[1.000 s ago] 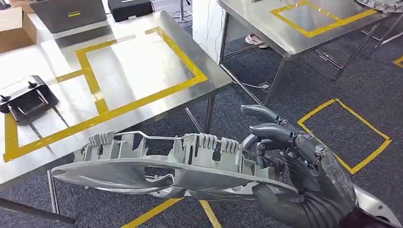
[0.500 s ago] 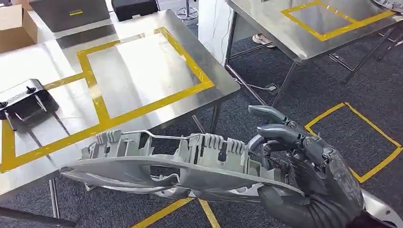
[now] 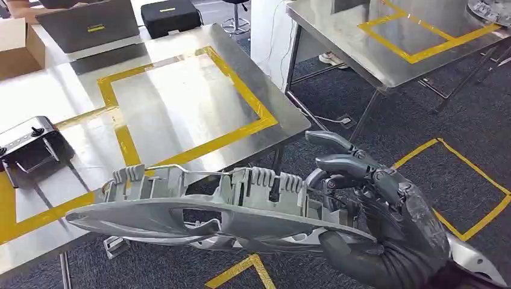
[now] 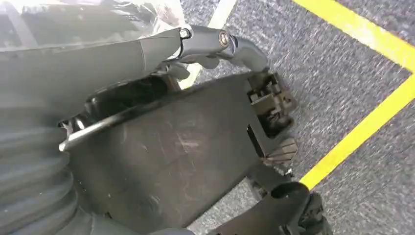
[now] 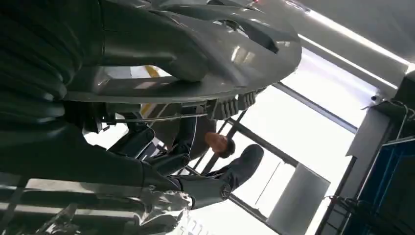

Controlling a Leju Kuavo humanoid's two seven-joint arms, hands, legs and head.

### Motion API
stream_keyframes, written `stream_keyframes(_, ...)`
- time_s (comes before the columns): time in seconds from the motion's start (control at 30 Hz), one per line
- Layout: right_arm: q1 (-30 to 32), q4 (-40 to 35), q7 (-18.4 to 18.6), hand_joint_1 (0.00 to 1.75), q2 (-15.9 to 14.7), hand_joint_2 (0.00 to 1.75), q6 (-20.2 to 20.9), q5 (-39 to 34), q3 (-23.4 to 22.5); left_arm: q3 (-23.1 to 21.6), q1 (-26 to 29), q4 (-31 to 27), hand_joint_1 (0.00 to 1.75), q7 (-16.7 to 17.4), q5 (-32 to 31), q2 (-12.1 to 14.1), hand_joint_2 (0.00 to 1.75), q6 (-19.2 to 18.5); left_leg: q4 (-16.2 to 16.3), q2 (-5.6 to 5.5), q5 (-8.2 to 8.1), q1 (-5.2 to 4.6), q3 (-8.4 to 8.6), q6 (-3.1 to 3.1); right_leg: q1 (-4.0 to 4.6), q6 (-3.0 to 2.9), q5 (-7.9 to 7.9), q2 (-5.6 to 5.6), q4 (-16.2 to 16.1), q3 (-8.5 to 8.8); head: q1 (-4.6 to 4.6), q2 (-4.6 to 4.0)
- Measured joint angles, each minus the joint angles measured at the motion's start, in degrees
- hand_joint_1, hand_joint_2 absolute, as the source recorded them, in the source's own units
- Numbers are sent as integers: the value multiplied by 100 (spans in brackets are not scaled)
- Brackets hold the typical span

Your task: Take the parts from the cabinet and place them on the table.

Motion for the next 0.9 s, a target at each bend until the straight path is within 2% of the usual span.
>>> stream_keyframes(0.03, -8, 0, -2, 175, 0, 175, 0, 0, 0, 0, -1, 0, 0, 4, 4, 0, 175, 0, -6, -1, -13, -1, 31, 23, -2, 8, -35, 6, 187, -77, 33, 0)
stream_keyframes(0.07, -13, 0, -4, 175, 0, 175, -2, 0, -2, -4, 1, 0, 0, 7, 4, 2, 175, 0, -6, -2, -33, -2, 43, 53, 8, 15, -156, 7, 520, -274, 66, 0)
stream_keyframes(0.13, -3, 0, -4, 175, 0, 175, -2, 0, -2, -35, 5, -2, 0, 7, 2, 2, 175, 0, -5, -3, -84, -34, 66, 103, 12, 18, -486, 8, 1426, -890, 118, 0)
stream_keyframes(0.17, 7, 0, -2, 175, 0, 175, -2, 0, 0, -42, 8, -2, 0, 7, 2, 2, 175, 0, -5, -8, -116, -53, 87, 112, 15, 7, -527, 8, 1695, -1127, 129, 0)
stream_keyframes(0.2, 13, 2, -2, 175, 0, 175, -2, 0, 0, -41, 13, -2, 0, 7, 2, 2, 175, 0, -5, -20, -153, -70, 132, 117, 22, -18, -423, 8, 1727, -1253, 137, 0)
stream_keyframes(0.23, 13, 2, -2, 175, 0, 175, -2, 0, 0, -46, 18, -2, 0, 9, 2, 2, 175, 0, -5, -29, -199, -81, 192, 115, 42, -53, -191, 10, 1530, -1246, 136, 0)
stream_keyframes(0.27, 12, 2, -2, 175, 0, 175, -2, 0, 0, -50, 24, -2, 0, 11, 4, 2, 175, 0, -6, -34, -247, -84, 262, 114, 74, -106, 130, 11, 1146, -1149, 142, 0)
stream_keyframes(0.3, 11, 2, -2, 175, 0, 175, -2, 0, -2, -59, 31, -2, 0, 13, 2, 0, 175, 0, -10, -35, -303, -86, 344, 105, 127, -175, 515, 9, 598, -991, 144, 0)
stream_keyframes(0.33, 9, 2, -2, 175, -2, 175, -2, 0, -4, -61, 46, -2, 0, 13, 2, -7, 175, 0, -25, -35, -350, -77, 345, 93, 184, -241, 754, 0, 231, -909, 155, 0)
stream_keyframes(0.37, 14, 7, -2, 175, -2, 175, -2, -2, -2, -68, 52, -2, 0, 17, 4, -13, 175, 9, -29, -38, -368, -94, 397, 59, 215, -265, 533, -2, 268, -919, 138, 0)
stream_keyframes(0.4, -10, 5, -2, 175, -2, 175, -2, -7, -4, -77, 54, -2, 0, 11, -9, -13, 175, 20, -36, -38, -388, -87, 360, 26, 223, -297, 521, -2, 48, -854, 179, 0)
stream_keyframes(0.43, 7, 4, 0, 175, -2, 175, -2, -9, -11, -81, 49, -7, 0, 13, 0, -18, 175, 17, -45, -29, -392, -93, 438, -13, 224, -274, 575, 12, 53, -850, 186, 0)
stream_keyframes(0.47, 11, 4, 0, 175, -2, 175, 2, -9, -7, -81, 46, -9, 0, 13, 2, -15, 175, 17, -34, -23, -354, -98, 458, -44, 219, -295, 550, 15, 16, -787, 179, 0)
stream_keyframes(0.5, 10, 2, 0, 175, -2, 175, 2, -9, -9, -81, 44, -9, 0, 13, 4, -9, 175, 20, -6, -23, -367, -117, 480, -58, 169, -302, 551, 24, -55, -680, 177, 0)
stream_keyframes(0.53, 9, 2, -2, 175, -2, 175, 2, -7, -9, -83, 45, -9, 0, 15, 4, -7, 175, 20, 138, -19, -382, -115, 425, -83, 157, -313, 542, 14, -123, -586, 162, 0)
stream_keyframes(0.57, -6, 2, -4, 175, -2, 175, 0, -9, -11, -85, 44, -9, 0, 20, 4, -2, 175, 17, 421, -22, -440, -103, 287, -113, 143, -341, 519, 10, -157, -517, 107, 0)
stream_keyframes(0.63, 5, 2, -2, 175, -2, 175, 2, -9, -9, -83, -2, -9, 0, 4, -11, 4, 175, 33, 1225, -21, -776, -68, -184, -183, 140, -344, 441, 0, -166, -431, 74, 0)
stream_keyframes(0.67, 12, 4, -2, 175, -2, 175, 2, -7, -7, -83, -26, -9, 0, 4, -9, 9, 175, 35, 1475, -20, -932, -58, -351, -207, 139, -344, 397, -2, -162, -383, 59, 0)
stream_keyframes(0.7, 15, 4, -2, 175, -2, 175, 2, -7, -7, -83, -39, -9, 0, 0, -11, 9, 175, 35, 1535, -17, -952, -49, -437, -228, 134, -338, 348, 0, -160, -323, 53, 0)
stream_keyframes(0.73, 15, 4, -2, 175, -2, 175, 2, -7, -7, -83, -44, -9, 0, 2, -9, 11, 175, 35, 1397, -14, -797, -41, -425, -240, 130, -328, 300, 6, -159, -255, 46, 0)
stream_keyframes(0.77, 15, 4, -2, 175, -2, 175, 2, -9, -7, -83, -40, -9, 0, 4, -7, 18, 175, 35, 1090, -14, -520, -32, -340, -252, 125, -311, 249, 17, -151, -179, 33, 0)
stream_keyframes(0.83, 16, 4, -2, 175, -2, 175, 2, -9, -7, -83, -2, -9, 0, 15, -4, 24, 175, 35, 185, -13, 225, -15, -117, -223, 113, -264, 121, 20, -148, -29, 22, 0)
stream_keyframes(0.87, 12, 9, -2, 175, -2, 175, 4, -9, 0, -83, -1, -9, 0, 13, -7, 26, 175, 33, 248, -9, 44, -52, -158, -193, 114, -236, 103, 16, -131, 16, 33, 0)
stream_keyframes(0.9, 12, 9, -4, 175, -2, 175, 4, -9, -7, -85, -4, -11, 0, 17, -4, 26, 175, 33, -71, 14, 4, -80, -109, -140, 120, -187, 73, 31, -107, -42, -2, 0)
